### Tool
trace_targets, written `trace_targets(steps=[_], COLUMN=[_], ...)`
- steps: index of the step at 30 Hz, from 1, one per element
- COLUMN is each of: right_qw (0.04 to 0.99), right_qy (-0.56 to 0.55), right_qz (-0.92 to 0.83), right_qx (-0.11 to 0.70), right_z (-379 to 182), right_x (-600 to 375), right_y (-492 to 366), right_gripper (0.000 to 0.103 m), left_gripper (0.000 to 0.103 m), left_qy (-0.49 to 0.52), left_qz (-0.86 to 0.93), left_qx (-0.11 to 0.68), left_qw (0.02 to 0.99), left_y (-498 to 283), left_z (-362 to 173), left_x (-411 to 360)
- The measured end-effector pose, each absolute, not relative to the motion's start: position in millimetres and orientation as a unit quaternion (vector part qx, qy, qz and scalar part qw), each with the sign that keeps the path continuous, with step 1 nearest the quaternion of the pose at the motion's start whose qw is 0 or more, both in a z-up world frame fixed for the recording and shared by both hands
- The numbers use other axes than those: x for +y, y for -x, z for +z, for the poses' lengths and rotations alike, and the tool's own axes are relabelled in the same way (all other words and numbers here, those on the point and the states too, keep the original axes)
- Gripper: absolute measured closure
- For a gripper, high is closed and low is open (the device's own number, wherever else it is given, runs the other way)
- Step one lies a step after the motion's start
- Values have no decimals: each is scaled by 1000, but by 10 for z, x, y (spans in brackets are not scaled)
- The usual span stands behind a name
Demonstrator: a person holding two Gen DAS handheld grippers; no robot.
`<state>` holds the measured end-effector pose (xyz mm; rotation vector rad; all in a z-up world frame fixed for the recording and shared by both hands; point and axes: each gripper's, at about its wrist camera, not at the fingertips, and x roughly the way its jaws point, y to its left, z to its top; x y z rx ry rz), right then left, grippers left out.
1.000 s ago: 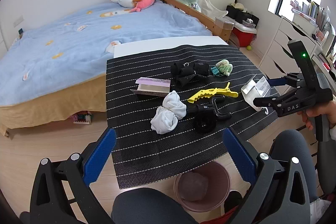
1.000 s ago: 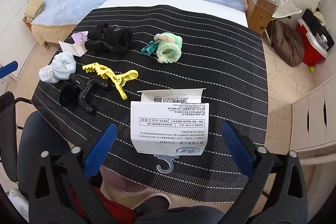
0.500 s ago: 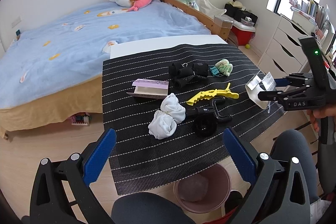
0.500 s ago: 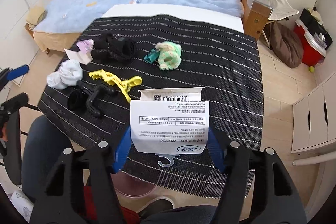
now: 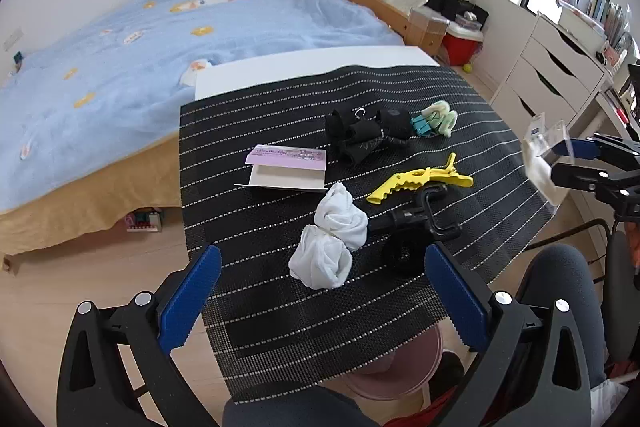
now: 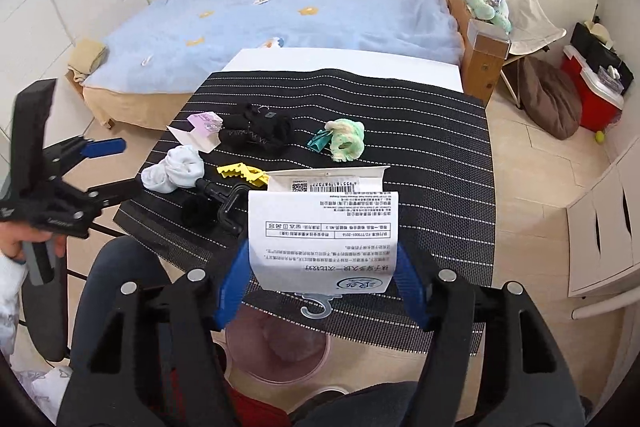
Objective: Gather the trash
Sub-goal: 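Grasp the white sock bundle with the left gripper while the right gripper holds the box, then carry the sock over the pink bin and open the left gripper while the right holds the box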
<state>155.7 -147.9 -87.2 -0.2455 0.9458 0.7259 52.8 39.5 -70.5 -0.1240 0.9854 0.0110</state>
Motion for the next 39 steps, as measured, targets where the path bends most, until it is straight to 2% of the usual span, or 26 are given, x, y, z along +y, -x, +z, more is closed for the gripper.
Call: trace_targets(steps=[5, 7, 11, 13, 17, 18, 39], right_qw=[822, 823, 822, 822, 822, 822, 831], right_qy=[112, 111, 109, 109, 108, 108, 109], right_qz=[340, 338, 338, 339, 342, 343, 367], right_qx=[443, 444, 445, 445, 442, 442, 403], right_z=[-863, -868, -878, -879, -877, -875, -594], right_x=[-1517, -1532, -1555, -1550, -1535, -1530, -1587], right_y=[-1537, -1535, -1537, -1537, -1532, -1529, -1167], right_gripper=[39, 39, 39, 39, 39, 39, 39], left_gripper=[9, 23, 39, 57, 71, 79, 82], left_qy=[76, 81, 85, 85, 85, 83, 56], left_qz=[-4, -8, -14, -18, -20, -20, -30], left_qx=[485, 493, 505, 510, 509, 508, 435], left_qw=[871, 866, 859, 856, 857, 857, 898], left_y=[-619, -642, -669, -677, -660, -664, -143], left_z=[-812, -856, -934, -963, -969, -964, -346], left_x=[475, 492, 492, 487, 465, 462, 119])
